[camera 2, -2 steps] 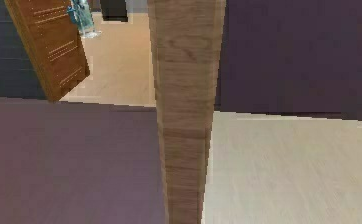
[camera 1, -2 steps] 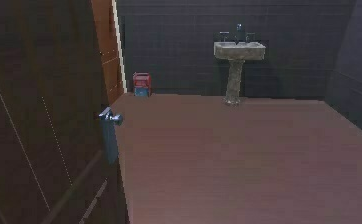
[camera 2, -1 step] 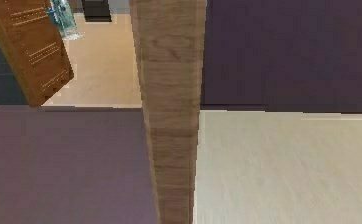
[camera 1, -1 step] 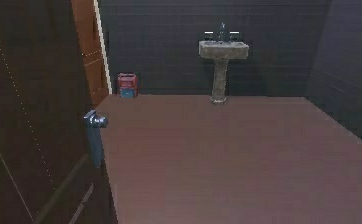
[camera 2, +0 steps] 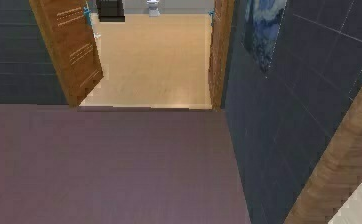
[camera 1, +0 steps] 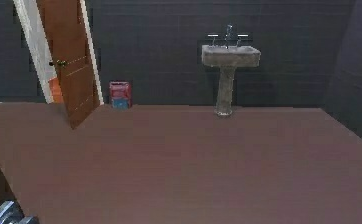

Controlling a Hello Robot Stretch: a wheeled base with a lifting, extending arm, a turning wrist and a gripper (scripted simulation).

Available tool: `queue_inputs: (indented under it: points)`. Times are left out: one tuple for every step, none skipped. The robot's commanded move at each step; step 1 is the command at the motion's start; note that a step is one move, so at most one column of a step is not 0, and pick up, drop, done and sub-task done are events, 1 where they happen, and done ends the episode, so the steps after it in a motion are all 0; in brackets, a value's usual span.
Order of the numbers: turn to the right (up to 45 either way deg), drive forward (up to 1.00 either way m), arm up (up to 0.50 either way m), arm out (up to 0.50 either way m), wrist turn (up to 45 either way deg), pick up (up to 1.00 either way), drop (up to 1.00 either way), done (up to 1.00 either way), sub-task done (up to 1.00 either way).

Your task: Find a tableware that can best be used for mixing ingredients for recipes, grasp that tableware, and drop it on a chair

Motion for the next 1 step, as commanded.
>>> queue_inputs:
  points:
    - [-15.0, 0.00, 0.00, 0.00, 0.0, 0.00, 0.00, 0.00, 0.00]
